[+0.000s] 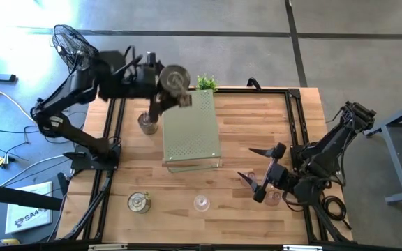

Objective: Pick & Place candle stick holders
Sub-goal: Put the right brown scented candle on the shelf

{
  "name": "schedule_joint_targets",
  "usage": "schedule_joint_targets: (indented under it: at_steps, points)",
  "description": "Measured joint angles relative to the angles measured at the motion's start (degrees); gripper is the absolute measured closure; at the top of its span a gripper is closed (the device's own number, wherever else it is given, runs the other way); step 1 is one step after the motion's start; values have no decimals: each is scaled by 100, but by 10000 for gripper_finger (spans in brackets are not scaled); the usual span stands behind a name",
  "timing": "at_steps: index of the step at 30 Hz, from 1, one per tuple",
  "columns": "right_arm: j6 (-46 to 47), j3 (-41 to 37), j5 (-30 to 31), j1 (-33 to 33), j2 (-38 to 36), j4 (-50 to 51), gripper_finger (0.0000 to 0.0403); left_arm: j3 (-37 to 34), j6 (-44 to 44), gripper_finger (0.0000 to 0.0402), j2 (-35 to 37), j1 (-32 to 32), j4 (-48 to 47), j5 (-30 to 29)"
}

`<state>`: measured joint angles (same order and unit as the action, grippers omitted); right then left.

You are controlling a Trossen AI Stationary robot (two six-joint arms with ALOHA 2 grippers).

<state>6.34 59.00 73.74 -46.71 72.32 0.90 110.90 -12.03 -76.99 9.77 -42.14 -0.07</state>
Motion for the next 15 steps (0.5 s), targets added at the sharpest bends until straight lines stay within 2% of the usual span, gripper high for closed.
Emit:
schedule_joint_targets:
  at_steps: [7, 12, 15]
  points:
    - [784, 0, -95, -23, 1, 520, 12, -1288, 514, 61, -22, 1244, 918, 1340]
    - [1173, 0, -103, -23, 1, 800, 15, -2723, 884, 61, -20, 1428, 2969, 2390]
    - [1222, 0, -103, -23, 4, 801, 15, -3515, 883, 61, -20, 1414, 4200, 2478]
